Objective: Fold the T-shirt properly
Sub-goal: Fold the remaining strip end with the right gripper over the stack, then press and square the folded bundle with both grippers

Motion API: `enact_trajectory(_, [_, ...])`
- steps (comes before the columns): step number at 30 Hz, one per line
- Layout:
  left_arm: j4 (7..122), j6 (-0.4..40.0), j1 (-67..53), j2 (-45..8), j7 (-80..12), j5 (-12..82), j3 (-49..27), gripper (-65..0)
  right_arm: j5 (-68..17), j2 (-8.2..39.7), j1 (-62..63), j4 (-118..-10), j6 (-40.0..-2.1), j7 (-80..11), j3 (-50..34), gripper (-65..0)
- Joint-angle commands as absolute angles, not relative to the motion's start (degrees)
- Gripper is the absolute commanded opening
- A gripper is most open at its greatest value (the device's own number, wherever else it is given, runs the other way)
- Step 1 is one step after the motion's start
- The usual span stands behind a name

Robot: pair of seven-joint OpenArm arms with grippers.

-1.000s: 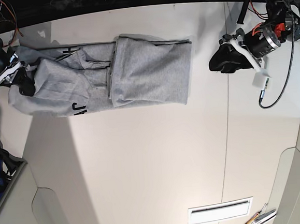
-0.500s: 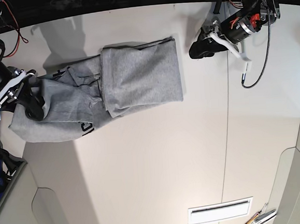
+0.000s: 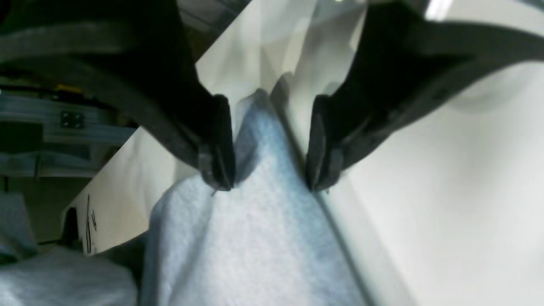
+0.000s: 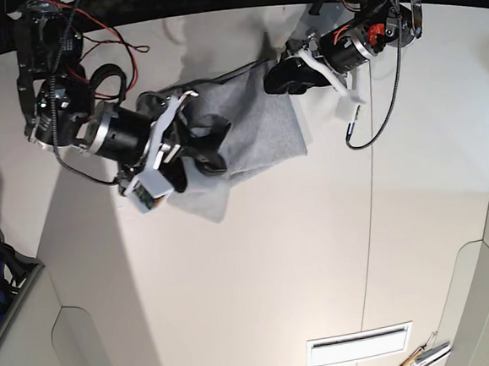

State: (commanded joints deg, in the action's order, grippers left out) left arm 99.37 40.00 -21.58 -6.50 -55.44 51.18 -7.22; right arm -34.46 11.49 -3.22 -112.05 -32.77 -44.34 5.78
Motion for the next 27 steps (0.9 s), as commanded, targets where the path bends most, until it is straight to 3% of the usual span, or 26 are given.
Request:
enact_trajectory(3, [99.4, 40.0, -21.6, -6.5, -55.5, 51.2, -7.2, -33.4, -26.7, 9.3, -3.2, -111.4, -32.8, -42.7, 11.2, -65.0])
enact_trajectory(7, [99.4, 40.0, -21.6, -6.5, -56.0, 52.0, -7.2, -33.4, -22.5, 7.1, -3.1, -109.3, -32.8, -40.3, 16.1, -65.0])
enact_trajectory(8, [99.4, 40.0, -21.6, -6.5, -56.6, 52.9, -7.2, -33.4, -21.8, 6.8, -3.0, -108.6, -32.8, -39.8, 17.0, -60.3])
enact_trajectory(10, [99.9, 40.0, -21.6, -6.5, -57.7, 54.8, -7.2, -33.4, -20.6, 6.1, -1.9, -106.7, -32.8, -39.6, 18.3, -43.5])
enact_trajectory(12, [100.9, 40.0, -21.6, -6.5, -59.3, 55.5, -7.9, -33.4, -20.3, 5.4, -0.3, -105.1, -32.8, -39.6, 18.9, -34.0])
enact_trajectory(22, [104.7, 40.0, -22.7, -7.2, -66.5, 65.1, -21.7, -33.4, -19.8, 2.8, 5.2, -105.0, -32.7, -39.2, 18.5, -33.5])
enact_trajectory(27, [105.3, 40.0, -23.8, -9.5, -66.9, 69.3, -26.9, -34.3, -19.2, 2.8, 6.0, -105.0, -31.7, -39.2, 13.3, -36.4])
